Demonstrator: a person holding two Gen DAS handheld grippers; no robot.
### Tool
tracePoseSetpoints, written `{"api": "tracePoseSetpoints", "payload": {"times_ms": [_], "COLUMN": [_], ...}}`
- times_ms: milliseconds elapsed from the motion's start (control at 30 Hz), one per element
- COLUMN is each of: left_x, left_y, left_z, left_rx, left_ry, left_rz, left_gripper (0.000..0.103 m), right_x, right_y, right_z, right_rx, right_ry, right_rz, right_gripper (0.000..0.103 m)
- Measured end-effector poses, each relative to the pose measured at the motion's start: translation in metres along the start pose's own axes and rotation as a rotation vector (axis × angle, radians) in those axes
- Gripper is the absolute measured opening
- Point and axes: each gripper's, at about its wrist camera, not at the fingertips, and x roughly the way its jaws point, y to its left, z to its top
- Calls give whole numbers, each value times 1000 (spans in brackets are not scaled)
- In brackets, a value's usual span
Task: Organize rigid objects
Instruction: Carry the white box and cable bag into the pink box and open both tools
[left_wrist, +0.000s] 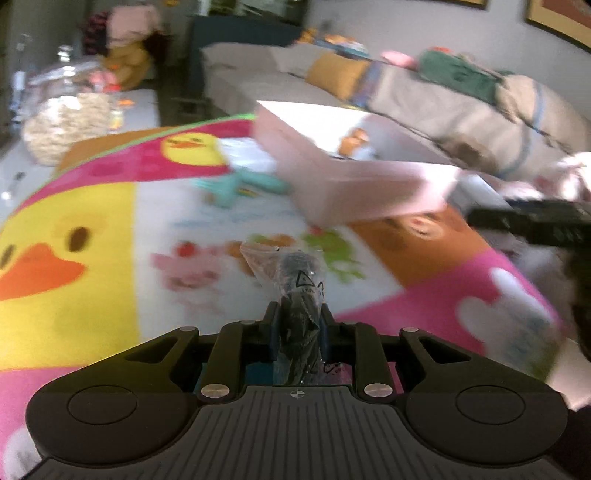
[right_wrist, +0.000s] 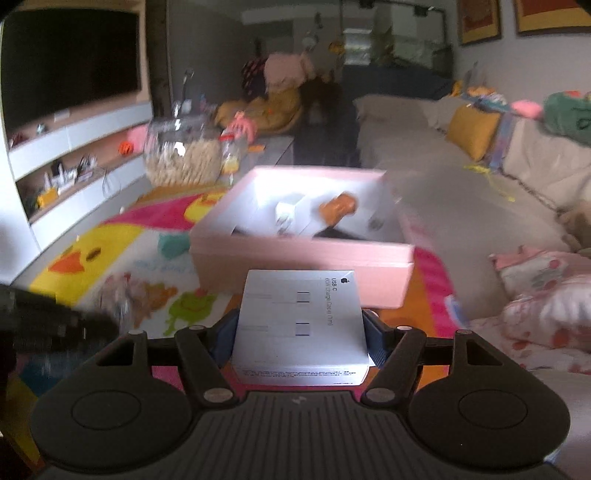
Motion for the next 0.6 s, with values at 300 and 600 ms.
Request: {"api": "tracePoseSetpoints", "payload": {"times_ms": [300, 600], "left_x": [-36, 10], "left_y": [-28, -56], "left_z": [68, 168], "left_rx": [32, 17], "left_ry": [-169, -366], "left_rz": [-103, -156], "left_gripper": [23, 24], "right_x": [-33, -23], "right_y": [-17, -30], "right_z": [0, -16], "right_rx": [40, 73], "right_ry": [-118, -81], "right_rz": [-14, -17], "right_gripper": [69, 69]}}
